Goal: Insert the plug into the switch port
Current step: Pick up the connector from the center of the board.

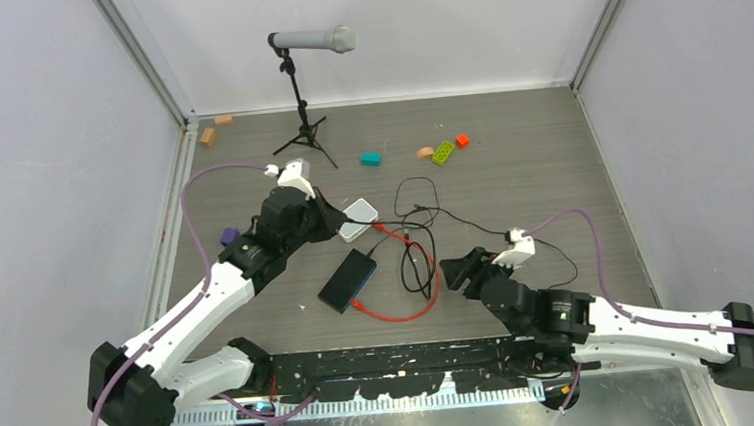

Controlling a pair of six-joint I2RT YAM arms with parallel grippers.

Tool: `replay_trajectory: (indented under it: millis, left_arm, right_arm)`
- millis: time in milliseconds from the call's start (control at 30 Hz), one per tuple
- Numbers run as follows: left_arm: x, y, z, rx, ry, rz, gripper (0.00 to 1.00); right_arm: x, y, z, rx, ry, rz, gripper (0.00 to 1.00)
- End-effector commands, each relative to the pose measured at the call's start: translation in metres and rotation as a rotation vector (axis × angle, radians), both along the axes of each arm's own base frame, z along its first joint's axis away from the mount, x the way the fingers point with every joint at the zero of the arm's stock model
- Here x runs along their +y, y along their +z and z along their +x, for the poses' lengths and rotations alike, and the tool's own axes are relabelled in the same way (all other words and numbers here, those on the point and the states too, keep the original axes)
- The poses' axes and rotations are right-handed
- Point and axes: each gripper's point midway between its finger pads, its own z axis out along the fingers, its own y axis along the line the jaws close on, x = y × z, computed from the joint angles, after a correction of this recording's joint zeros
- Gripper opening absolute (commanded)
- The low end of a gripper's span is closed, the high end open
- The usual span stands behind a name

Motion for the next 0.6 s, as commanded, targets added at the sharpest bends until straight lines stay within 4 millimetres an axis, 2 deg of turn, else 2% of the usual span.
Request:
replay_trajectory:
  millis: [0,100,167,333,400,467,567]
  left_arm:
    - [-0.026,0.019,0.013,-0.058,-0.058,-0.102,0.00]
    - [-0.032,0.014,0.017,-0.041,-0.068,-0.101,0.00]
    - [-0.034,0.015,0.019,-0.045,-0.070,-0.104,0.00]
    - [-0.041,0.020,0.016,-0.051,-0.121,-0.115,0.00]
    - [-0.044,0.021,0.013,-0.048,-0.146,-0.118,0.00]
    - [-0.050,0.025,0.008,-0.065,-0.195,-0.135,0.00]
    - [-0.063,0.036,-0.005,-0.113,-0.309,-0.191,0.00]
  right_arm:
    - [-0.048,0.026,0.010,-0.063,-0.149,-0.132,0.66]
    - [-0.050,0.050,0.014,-0.132,-0.109,-0.237,0.67]
    - [-0.039,0.070,0.016,-0.193,-0.043,-0.288,0.68]
    - [0.014,0.115,0.012,-0.385,0.235,-0.341,0.64]
    - [0.039,0.124,0.004,-0.456,0.380,-0.372,0.63]
    - [0.063,0.122,-0.007,-0.517,0.535,-0.426,0.66]
    - [0.087,0.118,-0.014,-0.625,0.676,-0.505,0.69]
